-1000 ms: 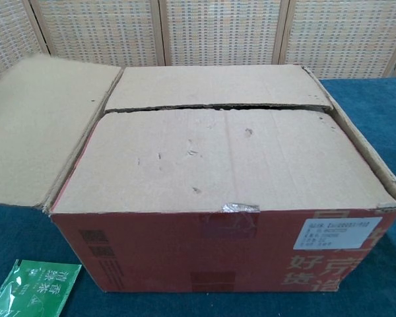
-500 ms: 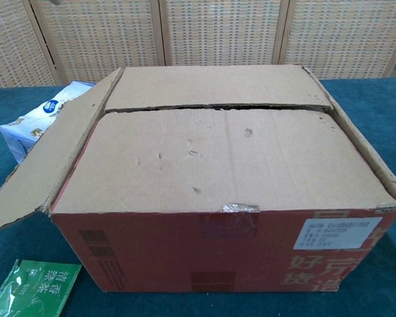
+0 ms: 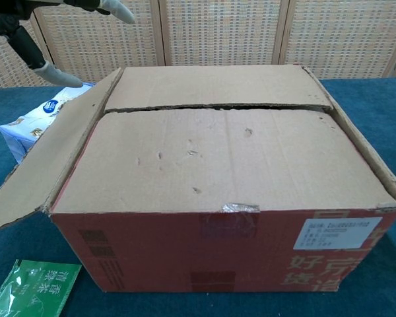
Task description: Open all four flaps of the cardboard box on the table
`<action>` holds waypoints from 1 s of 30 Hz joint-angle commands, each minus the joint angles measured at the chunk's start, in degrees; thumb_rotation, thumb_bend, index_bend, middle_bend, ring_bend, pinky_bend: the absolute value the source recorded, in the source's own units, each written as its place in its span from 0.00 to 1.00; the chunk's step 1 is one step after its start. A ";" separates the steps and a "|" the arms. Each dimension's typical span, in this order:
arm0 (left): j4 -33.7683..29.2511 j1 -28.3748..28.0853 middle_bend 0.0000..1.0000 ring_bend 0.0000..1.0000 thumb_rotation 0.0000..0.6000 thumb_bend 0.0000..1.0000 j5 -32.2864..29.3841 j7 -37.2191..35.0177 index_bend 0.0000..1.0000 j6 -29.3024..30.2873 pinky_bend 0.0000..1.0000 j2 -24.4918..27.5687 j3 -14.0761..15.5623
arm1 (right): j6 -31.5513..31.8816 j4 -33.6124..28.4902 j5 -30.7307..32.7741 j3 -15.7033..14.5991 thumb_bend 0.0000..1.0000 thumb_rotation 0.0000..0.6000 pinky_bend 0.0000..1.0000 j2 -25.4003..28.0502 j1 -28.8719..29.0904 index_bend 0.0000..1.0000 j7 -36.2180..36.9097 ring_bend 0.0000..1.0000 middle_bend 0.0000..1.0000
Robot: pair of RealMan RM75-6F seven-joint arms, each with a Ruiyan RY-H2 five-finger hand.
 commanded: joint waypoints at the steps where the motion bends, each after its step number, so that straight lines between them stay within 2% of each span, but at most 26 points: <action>1: 0.87 -1.25 0.00 0.00 0.88 0.25 -2.13 1.55 0.06 0.73 0.00 -2.18 -0.03 | -0.03 0.13 0.03 -0.01 0.78 1.00 0.00 -0.04 -0.01 0.00 0.14 0.00 0.00; 11: 2.38 -3.99 0.00 0.00 0.88 0.25 -6.82 4.01 0.05 0.94 0.00 -7.30 0.59 | -0.07 1.21 0.33 0.03 0.78 1.00 0.00 -0.11 -0.16 0.00 1.38 0.00 0.00; 20: 4.03 -6.23 0.00 0.00 0.88 0.23 -9.85 9.07 0.05 4.63 0.00 -13.16 1.41 | 0.03 2.07 0.36 -0.06 0.78 1.00 0.00 -0.08 -0.43 0.00 2.53 0.00 0.00; 30: 5.61 -6.60 0.00 0.00 0.88 0.22 -9.63 13.53 0.05 8.56 0.00 -17.46 3.12 | 0.20 2.73 0.44 -0.12 0.78 1.00 0.00 -0.03 -0.75 0.00 3.44 0.00 0.00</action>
